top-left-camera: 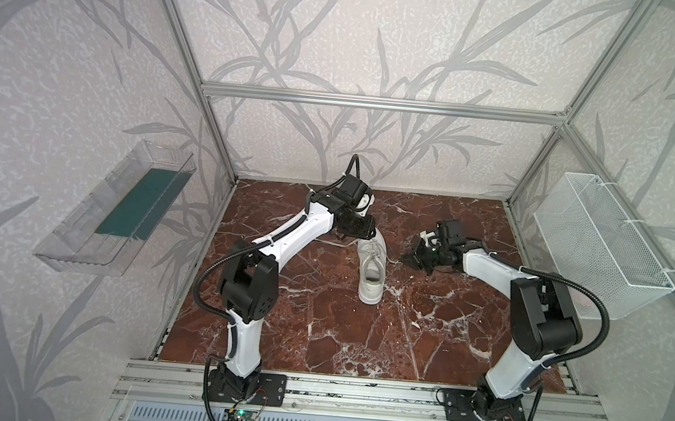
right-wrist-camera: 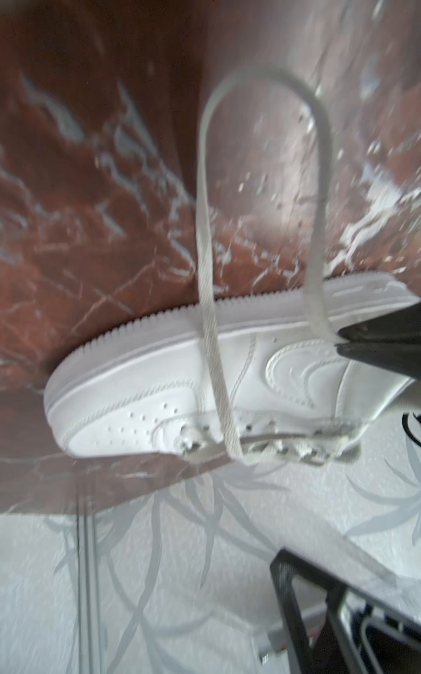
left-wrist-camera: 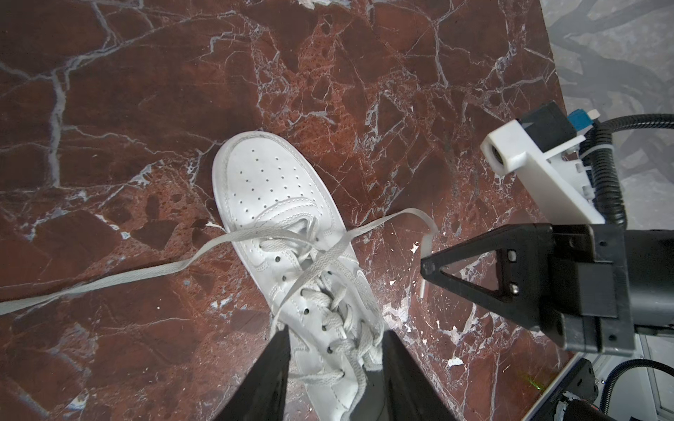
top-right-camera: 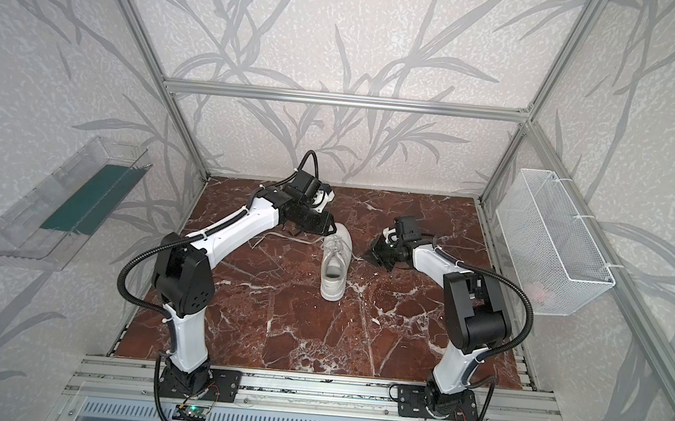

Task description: Tie the shoes

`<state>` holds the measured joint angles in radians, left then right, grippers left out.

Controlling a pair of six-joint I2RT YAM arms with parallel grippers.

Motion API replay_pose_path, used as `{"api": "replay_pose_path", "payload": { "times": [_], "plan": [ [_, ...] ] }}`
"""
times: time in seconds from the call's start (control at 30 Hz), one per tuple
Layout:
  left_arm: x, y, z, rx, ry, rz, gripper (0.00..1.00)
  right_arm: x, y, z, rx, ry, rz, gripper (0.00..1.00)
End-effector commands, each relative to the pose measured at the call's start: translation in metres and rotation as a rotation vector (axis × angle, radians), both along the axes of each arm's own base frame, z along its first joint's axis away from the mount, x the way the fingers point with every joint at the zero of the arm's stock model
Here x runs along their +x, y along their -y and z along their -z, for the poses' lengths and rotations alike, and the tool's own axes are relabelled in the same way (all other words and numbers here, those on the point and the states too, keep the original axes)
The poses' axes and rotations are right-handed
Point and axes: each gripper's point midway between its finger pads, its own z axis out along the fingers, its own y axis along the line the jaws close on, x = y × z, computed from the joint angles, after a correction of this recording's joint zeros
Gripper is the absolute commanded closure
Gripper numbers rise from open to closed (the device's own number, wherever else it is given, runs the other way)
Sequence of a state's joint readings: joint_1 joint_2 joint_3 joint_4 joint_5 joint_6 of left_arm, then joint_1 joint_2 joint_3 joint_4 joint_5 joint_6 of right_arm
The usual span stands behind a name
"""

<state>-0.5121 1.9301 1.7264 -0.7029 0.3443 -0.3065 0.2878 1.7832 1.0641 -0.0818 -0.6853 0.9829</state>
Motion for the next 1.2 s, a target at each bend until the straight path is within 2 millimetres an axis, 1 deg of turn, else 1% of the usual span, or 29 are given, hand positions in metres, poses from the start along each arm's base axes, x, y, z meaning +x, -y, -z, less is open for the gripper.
{"api": "replay_pose_path", "payload": {
  "times": [0.0, 0.1, 0.3, 0.4, 0.6, 0.77, 0.9, 1.17],
  "plan": [
    [-0.008, -0.001, -0.019, -0.027, 0.022, 0.002, 0.57, 0.012, -0.022, -0.006, 0.151, -0.017, 0.035, 1.0],
    [-0.011, -0.001, -0.018, -0.032, 0.016, 0.003, 0.58, 0.017, -0.031, -0.008, 0.199, -0.02, 0.029, 1.0],
    [-0.015, -0.002, -0.017, -0.037, 0.009, -0.003, 0.59, 0.024, -0.038, -0.001, 0.228, -0.035, 0.036, 1.0],
    [-0.015, -0.003, -0.017, -0.037, 0.009, -0.003, 0.6, 0.028, -0.043, -0.001, 0.26, -0.036, 0.032, 1.0],
    [-0.018, -0.003, -0.013, -0.04, -0.002, -0.003, 0.61, 0.033, -0.052, -0.003, 0.309, -0.04, 0.026, 1.0],
    [-0.02, -0.004, -0.012, -0.04, -0.007, -0.004, 0.62, 0.037, -0.056, -0.011, 0.385, -0.031, 0.044, 1.0],
    [-0.021, -0.004, -0.01, -0.041, -0.012, -0.005, 0.63, 0.038, -0.058, -0.017, 0.397, -0.023, 0.041, 1.0],
    [-0.022, -0.001, -0.008, -0.063, -0.023, -0.002, 0.65, 0.033, -0.065, -0.018, 0.418, -0.034, 0.021, 1.0]
  ]
}}
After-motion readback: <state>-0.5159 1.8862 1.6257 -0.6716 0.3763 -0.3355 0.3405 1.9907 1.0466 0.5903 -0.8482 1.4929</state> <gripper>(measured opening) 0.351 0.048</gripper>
